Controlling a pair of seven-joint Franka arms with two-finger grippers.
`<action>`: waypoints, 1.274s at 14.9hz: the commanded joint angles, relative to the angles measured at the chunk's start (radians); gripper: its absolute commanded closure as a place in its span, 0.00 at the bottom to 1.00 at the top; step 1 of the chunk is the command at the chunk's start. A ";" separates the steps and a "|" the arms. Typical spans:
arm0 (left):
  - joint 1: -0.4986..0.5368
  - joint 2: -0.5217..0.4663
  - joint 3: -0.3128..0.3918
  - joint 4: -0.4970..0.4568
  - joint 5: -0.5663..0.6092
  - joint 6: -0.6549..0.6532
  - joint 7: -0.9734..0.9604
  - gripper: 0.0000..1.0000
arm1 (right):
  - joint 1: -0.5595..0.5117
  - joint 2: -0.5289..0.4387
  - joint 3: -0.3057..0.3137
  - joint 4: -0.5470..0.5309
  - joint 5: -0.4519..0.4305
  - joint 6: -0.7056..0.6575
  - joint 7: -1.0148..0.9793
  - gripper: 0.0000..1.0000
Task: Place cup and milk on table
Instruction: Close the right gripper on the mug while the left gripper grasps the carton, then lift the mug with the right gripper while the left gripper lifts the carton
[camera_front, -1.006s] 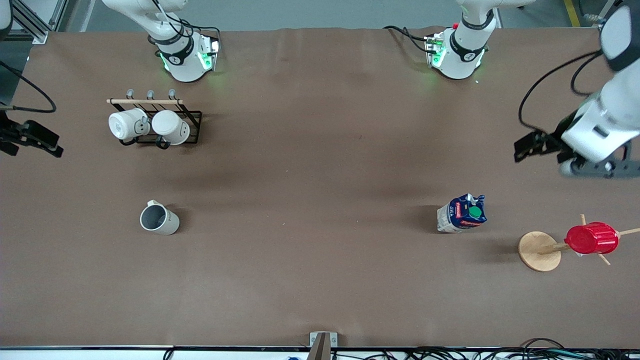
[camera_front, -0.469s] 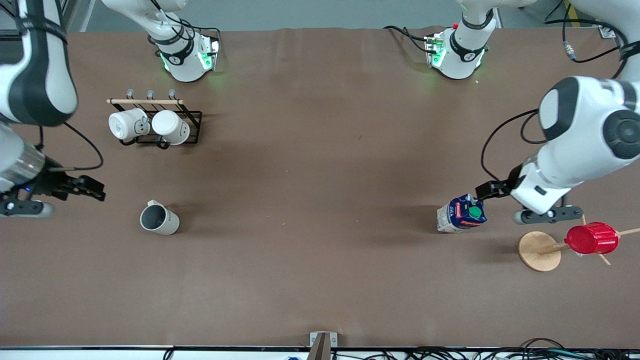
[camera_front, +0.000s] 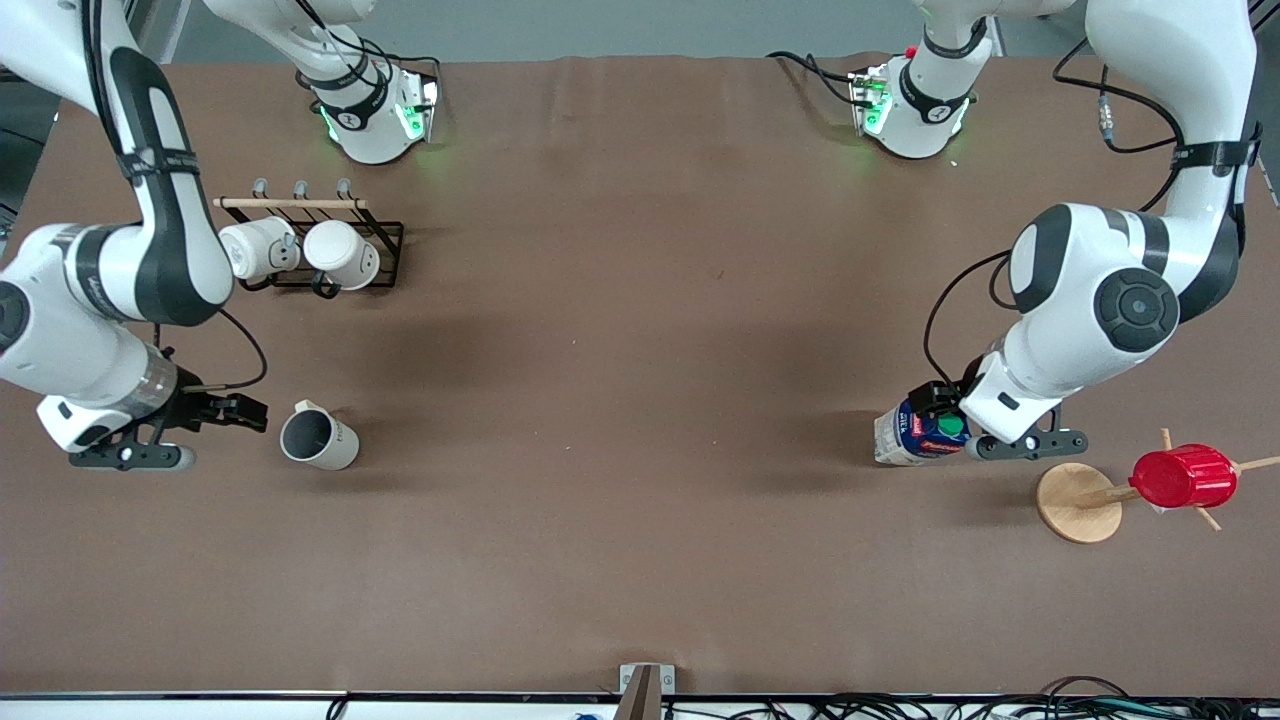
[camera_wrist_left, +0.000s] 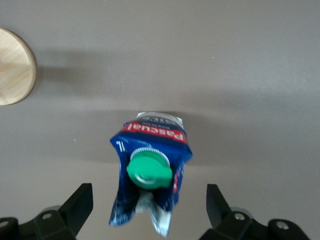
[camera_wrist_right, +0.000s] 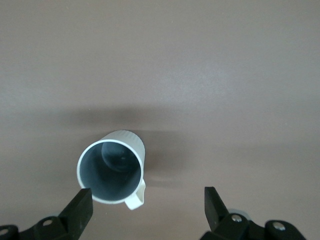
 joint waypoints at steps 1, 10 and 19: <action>0.006 0.023 0.000 -0.002 0.021 0.036 -0.011 0.00 | 0.001 0.034 -0.002 0.002 0.003 0.025 -0.026 0.02; 0.009 0.051 0.000 0.001 0.012 0.090 -0.014 0.20 | 0.009 0.106 -0.001 0.002 0.004 0.060 -0.048 0.06; 0.003 0.054 0.000 0.004 0.008 0.089 -0.014 0.52 | 0.007 0.146 0.001 0.001 0.007 0.094 -0.074 0.14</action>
